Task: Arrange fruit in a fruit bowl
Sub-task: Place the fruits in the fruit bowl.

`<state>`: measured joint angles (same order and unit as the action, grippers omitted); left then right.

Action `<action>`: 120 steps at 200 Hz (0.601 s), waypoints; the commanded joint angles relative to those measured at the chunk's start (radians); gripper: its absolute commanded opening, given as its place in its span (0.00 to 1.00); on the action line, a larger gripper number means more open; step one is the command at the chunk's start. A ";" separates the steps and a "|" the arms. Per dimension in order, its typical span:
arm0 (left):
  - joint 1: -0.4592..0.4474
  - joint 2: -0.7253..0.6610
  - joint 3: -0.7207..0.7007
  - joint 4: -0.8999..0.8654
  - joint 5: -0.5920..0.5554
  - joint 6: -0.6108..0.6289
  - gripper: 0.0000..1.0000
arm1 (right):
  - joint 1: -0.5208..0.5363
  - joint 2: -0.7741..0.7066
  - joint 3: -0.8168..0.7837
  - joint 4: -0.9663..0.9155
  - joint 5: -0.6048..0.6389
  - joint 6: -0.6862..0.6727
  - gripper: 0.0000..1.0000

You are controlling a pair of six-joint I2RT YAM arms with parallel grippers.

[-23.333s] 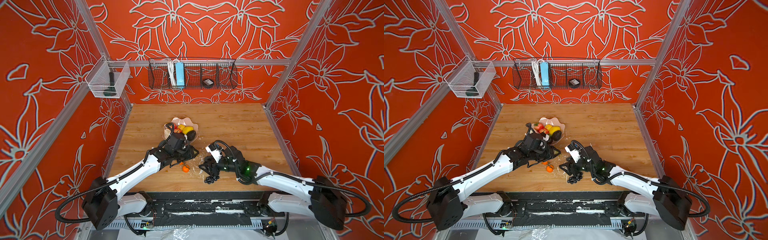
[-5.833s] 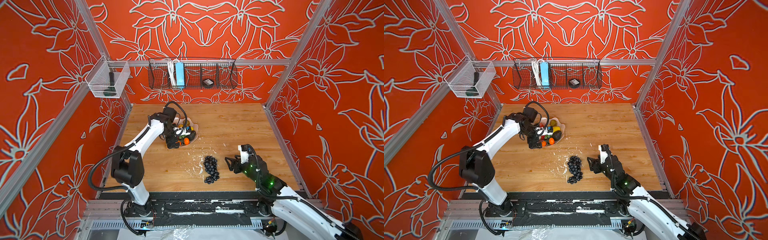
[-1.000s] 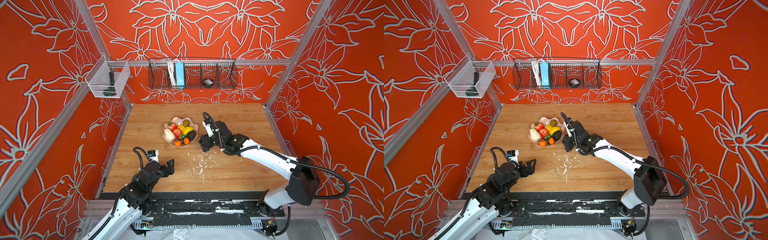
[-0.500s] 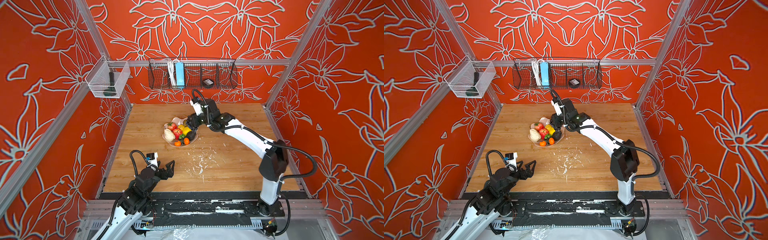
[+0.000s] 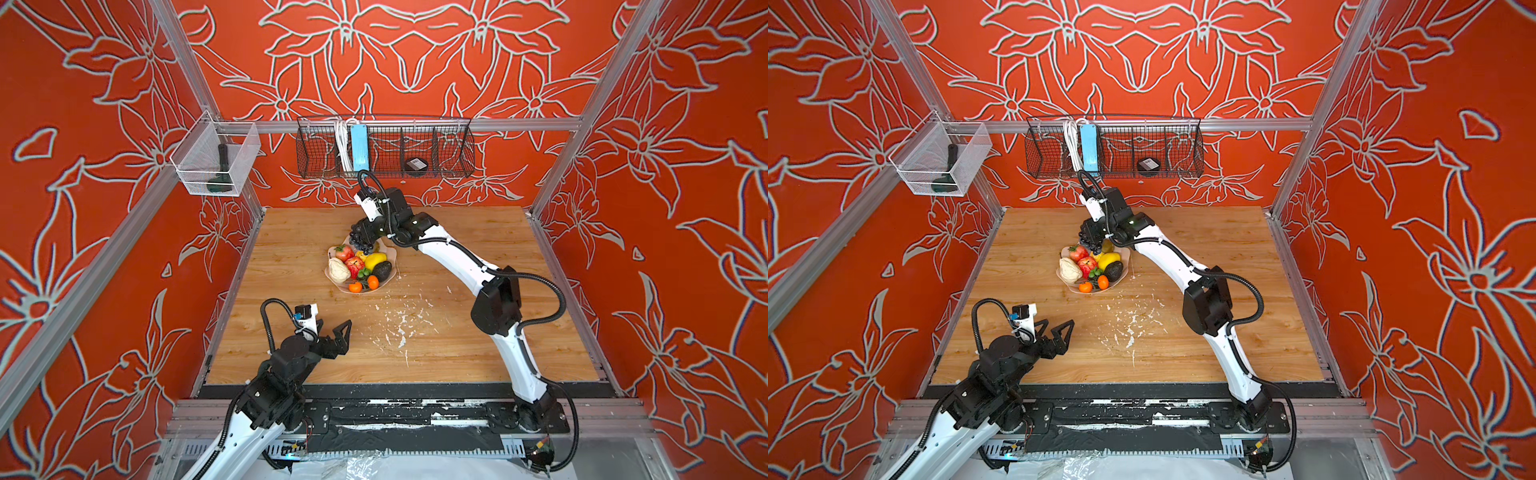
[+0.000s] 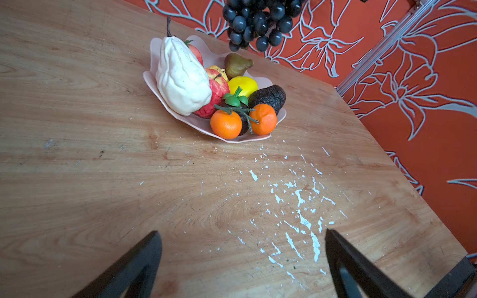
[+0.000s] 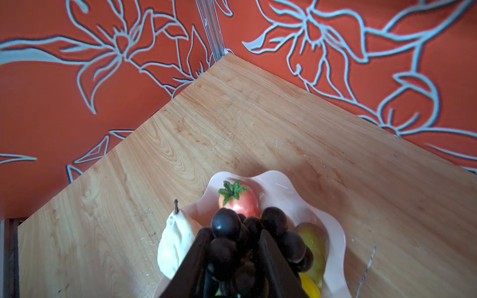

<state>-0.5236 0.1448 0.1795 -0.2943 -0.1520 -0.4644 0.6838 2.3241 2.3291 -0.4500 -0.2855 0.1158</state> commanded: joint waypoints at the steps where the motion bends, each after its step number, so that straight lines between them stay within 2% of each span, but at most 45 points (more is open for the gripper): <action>1: 0.004 0.007 -0.009 0.034 0.006 0.007 0.98 | -0.007 0.049 0.094 -0.012 -0.033 -0.032 0.36; 60: 0.004 0.004 -0.010 0.034 0.006 0.008 0.98 | -0.016 0.168 0.238 -0.008 -0.043 -0.035 0.36; 120: 0.004 0.006 -0.010 0.038 0.008 0.008 0.98 | -0.020 0.227 0.269 0.008 -0.041 -0.058 0.36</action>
<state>-0.5236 0.1490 0.1791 -0.2810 -0.1440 -0.4633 0.6685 2.5263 2.5626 -0.4664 -0.3050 0.0971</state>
